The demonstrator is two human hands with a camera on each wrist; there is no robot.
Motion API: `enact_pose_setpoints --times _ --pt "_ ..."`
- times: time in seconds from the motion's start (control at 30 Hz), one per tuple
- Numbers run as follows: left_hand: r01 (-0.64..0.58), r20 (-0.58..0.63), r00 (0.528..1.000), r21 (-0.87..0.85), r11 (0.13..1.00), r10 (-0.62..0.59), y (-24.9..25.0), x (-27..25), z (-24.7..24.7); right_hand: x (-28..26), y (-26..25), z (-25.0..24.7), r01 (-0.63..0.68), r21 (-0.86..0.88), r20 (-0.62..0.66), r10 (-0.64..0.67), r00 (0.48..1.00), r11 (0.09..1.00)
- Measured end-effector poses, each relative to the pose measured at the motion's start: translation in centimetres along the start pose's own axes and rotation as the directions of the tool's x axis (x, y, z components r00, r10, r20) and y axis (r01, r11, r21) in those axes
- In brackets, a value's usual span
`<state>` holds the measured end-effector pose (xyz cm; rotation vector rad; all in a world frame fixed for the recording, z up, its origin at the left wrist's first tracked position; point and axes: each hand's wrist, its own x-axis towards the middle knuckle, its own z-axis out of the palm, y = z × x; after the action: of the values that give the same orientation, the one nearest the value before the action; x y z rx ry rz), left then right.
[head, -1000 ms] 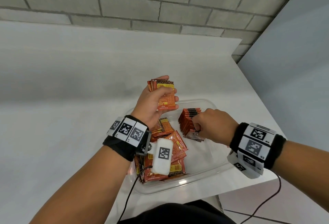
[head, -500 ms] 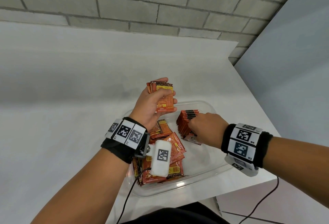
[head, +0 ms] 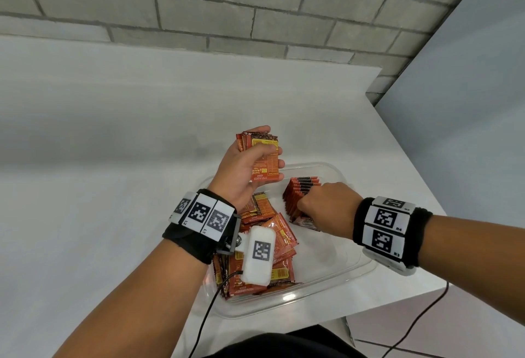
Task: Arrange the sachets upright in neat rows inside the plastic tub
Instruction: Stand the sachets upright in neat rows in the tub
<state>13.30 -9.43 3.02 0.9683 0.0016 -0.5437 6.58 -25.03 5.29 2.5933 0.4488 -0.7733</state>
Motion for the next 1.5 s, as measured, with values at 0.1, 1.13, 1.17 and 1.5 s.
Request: enact_pose_setpoints --times 0.1,1.13,1.17,1.5 --pt "0.001 0.003 1.0 -0.001 1.0 -0.001 0.0 0.0 0.0 0.2 0.2 0.1 -0.003 0.007 -0.027 0.003 1.0 1.0" --pt "0.12 0.264 0.951 0.172 0.978 -0.163 -0.8 -0.3 0.5 -1.2 2.5 -2.3 0.239 0.942 -0.316 0.385 0.867 0.234" --pt "0.134 0.251 0.952 0.181 0.974 -0.177 -0.7 -0.3 0.5 -1.2 2.6 -2.2 0.254 0.944 -0.321 0.402 0.858 0.212" --pt "0.203 0.129 0.965 0.189 0.961 -0.229 -0.4 0.0 0.3 -2.2 2.3 -0.6 0.42 0.82 -0.572 0.526 0.629 0.389"
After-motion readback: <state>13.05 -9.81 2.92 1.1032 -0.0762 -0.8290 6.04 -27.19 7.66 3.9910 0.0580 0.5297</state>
